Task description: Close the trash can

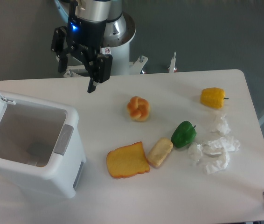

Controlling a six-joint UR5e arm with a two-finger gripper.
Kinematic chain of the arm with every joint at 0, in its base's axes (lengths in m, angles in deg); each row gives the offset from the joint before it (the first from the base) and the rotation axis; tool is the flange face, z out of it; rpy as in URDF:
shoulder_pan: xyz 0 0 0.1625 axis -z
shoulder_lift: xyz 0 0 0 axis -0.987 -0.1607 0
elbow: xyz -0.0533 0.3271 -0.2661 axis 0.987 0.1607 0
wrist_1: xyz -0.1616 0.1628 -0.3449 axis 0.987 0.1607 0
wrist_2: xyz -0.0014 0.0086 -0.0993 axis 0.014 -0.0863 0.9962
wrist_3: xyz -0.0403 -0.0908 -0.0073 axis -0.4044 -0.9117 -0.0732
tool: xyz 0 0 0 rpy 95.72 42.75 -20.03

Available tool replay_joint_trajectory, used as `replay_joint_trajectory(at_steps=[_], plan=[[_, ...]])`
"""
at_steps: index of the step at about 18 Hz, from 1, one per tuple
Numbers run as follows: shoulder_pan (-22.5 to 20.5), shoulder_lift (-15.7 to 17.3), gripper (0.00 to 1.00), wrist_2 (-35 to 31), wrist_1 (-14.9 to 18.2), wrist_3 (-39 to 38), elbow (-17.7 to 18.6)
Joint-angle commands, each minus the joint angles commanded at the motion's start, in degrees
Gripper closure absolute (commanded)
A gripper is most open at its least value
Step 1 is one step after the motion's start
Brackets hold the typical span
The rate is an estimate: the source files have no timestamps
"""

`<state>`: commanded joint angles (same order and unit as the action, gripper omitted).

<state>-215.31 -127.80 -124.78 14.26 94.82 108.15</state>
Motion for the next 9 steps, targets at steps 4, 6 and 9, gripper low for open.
replay_joint_trajectory(at_steps=[4,6,9], plan=[[0.0,0.1,0.00,-0.2,-0.9,0.2,0.0],[-0.1,0.1,0.00,0.0,-1.3,0.2,0.1],[-0.4,0.2,0.00,0.1,-1.2,0.0,0.3]])
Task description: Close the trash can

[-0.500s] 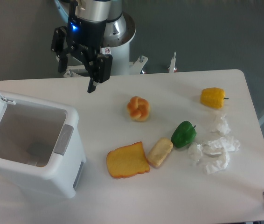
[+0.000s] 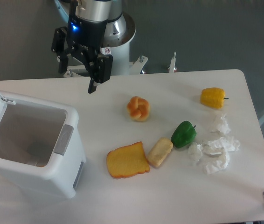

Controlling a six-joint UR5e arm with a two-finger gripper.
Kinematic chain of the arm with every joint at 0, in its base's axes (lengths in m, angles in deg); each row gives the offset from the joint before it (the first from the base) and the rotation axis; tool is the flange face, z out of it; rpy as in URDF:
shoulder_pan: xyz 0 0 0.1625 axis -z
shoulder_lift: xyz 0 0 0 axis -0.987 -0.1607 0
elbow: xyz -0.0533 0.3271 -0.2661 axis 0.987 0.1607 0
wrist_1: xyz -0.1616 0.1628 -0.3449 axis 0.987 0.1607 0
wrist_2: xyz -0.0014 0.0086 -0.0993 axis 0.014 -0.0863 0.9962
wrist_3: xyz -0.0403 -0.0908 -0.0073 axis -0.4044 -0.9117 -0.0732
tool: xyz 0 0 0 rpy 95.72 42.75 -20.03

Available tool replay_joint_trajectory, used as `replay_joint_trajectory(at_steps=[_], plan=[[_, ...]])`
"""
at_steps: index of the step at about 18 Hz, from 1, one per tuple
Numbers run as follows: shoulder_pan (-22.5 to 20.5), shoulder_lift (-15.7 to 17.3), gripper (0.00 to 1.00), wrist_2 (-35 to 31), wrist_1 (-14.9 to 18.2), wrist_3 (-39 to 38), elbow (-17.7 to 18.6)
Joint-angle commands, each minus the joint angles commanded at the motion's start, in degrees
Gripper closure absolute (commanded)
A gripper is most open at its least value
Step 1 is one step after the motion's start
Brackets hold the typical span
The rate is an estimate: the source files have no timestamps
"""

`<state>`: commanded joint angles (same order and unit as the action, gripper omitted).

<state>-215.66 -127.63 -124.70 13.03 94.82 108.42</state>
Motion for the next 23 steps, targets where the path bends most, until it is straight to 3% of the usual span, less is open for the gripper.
replay_joint_trajectory(at_steps=[8,12,15,23], plan=[[-0.3,0.4,0.00,1.2,-0.8,-3.1,-0.2],[-0.3,1.0,0.00,4.4,-4.4,-10.8,-0.4],[0.0,0.2,0.00,5.2,-10.6,-16.1,-0.9],[0.0,-0.6,0.00,24.6,-11.8,-20.5,-1.4]])
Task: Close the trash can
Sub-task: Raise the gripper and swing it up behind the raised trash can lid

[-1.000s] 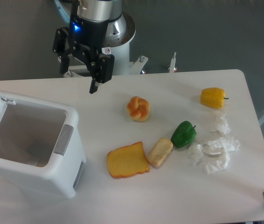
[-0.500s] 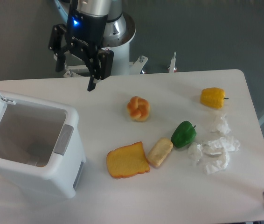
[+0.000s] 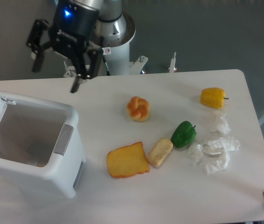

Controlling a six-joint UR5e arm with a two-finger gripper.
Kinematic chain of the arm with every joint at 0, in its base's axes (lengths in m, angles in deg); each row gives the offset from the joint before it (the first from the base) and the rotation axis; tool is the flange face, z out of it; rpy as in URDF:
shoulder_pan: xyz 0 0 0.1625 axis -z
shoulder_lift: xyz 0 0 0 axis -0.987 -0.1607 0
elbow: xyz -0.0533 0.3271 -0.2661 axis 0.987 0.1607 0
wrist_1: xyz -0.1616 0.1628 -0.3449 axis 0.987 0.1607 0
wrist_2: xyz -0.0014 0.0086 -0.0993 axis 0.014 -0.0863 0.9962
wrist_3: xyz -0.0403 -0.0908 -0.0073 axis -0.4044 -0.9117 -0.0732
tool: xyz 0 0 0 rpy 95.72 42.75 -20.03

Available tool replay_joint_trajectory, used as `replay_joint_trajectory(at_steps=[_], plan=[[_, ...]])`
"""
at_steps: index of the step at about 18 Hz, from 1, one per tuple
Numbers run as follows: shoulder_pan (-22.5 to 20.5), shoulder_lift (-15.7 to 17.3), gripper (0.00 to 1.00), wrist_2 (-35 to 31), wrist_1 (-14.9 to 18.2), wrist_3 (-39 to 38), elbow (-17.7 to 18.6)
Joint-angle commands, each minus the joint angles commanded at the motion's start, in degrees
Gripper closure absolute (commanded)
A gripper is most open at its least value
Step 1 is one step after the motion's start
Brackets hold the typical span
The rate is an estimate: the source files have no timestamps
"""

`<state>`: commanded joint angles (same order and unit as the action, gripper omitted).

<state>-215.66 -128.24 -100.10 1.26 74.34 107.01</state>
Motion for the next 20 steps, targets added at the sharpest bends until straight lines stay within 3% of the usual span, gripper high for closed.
replay_joint_trajectory(at_steps=[20], plan=[[6.0,-1.5,0.00,10.2,-0.2,-2.8,-2.1]])
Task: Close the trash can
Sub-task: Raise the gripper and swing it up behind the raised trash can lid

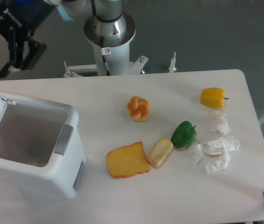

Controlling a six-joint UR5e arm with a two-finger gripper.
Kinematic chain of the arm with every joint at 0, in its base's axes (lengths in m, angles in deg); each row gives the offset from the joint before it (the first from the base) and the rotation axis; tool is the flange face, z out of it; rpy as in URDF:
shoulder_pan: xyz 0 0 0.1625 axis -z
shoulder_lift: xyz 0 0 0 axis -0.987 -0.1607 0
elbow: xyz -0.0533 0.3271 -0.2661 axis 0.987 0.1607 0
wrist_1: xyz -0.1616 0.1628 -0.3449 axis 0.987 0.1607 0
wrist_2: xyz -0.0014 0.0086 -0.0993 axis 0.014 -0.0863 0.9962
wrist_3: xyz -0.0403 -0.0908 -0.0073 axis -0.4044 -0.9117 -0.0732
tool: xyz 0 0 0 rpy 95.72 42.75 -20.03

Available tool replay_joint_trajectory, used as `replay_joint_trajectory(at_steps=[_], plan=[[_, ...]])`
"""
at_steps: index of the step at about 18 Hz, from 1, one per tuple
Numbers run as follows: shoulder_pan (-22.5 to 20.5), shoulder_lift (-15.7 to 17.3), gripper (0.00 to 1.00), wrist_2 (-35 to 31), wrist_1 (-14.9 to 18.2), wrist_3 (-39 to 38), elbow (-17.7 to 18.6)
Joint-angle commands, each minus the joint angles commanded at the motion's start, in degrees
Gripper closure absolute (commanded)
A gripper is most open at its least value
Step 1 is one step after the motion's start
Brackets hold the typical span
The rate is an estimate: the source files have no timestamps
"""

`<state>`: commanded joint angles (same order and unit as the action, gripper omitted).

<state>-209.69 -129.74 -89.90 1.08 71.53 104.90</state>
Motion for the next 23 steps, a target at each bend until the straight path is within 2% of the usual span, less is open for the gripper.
replay_joint_trajectory(at_steps=[6,10,23], plan=[[0.4,-0.9,0.00,7.7,0.0,-1.1,-0.2],[1.8,-3.5,0.00,14.8,-0.1,-0.9,-0.3],[4.3,-4.2,0.00,15.2,0.0,-2.5,-1.8]])
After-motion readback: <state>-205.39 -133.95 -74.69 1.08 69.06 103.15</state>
